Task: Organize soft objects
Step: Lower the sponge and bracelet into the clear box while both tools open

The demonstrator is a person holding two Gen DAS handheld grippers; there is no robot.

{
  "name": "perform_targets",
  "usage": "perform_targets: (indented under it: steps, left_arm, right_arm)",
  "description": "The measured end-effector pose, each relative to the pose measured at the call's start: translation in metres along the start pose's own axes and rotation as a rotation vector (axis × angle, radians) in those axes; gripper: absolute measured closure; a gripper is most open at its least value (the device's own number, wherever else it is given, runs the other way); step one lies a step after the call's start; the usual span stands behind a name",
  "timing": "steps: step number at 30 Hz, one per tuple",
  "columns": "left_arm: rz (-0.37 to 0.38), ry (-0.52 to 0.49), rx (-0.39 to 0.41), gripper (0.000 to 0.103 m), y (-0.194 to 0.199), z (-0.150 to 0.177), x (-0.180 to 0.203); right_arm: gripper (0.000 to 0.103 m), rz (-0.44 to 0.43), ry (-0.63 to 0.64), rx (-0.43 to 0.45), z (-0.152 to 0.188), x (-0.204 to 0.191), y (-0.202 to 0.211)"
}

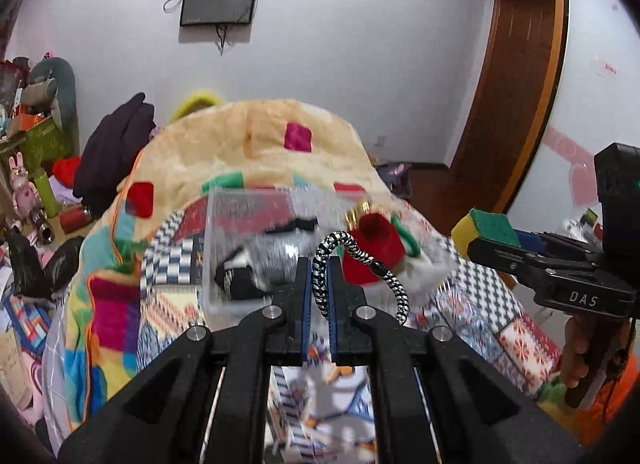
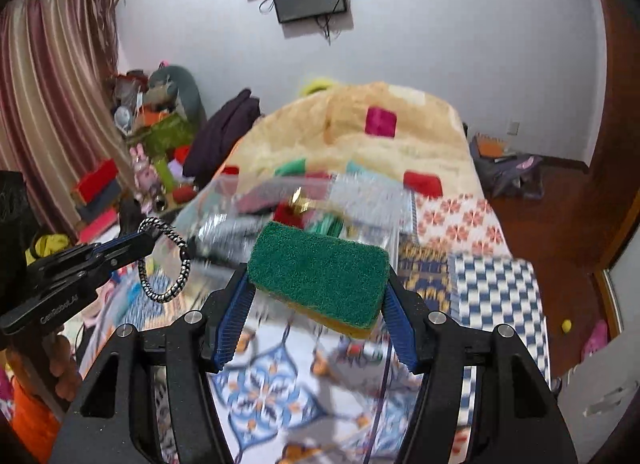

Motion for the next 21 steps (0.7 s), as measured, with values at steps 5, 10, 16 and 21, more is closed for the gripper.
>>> perform_targets:
  steps: [5, 10, 16, 21]
  left_arm:
    - [-0.015, -0.002, 0.005, 0.097, -0.022, -0.018, -0.009]
    - [-0.031, -0.004, -0.042, 0.097, -0.055, -0.015, -0.014]
    - [-0.045, 0.004, -0.124, 0.097, -0.088, 0.001, -0.017]
    - [-0.045, -0.005, -0.132, 0.094, -0.087, 0.006, -0.013]
  right_arm:
    - [0.044, 0.010, -0.003, 0.021, -0.019, 0.005, -0.017]
    - [0.044, 0.025, 0.011, -0.028, -0.016, 0.007, -0.049]
    - [0.042, 0.040, 0.036, -0.093, 0.004, 0.007, -0.071]
    - [0.039, 0.042, 0.048, -0.094, 0.002, 0.006, -0.069]
Point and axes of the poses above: each gripper's, at about its wrist camera, not at the fingertips, and y roughly against the way its jaws point, x to its right, z to its underside, the point moved 6 cm from there along -y, roughly the way its jaws point, and after that the axes turned 2 degrees about z, right-handed, at the moved point
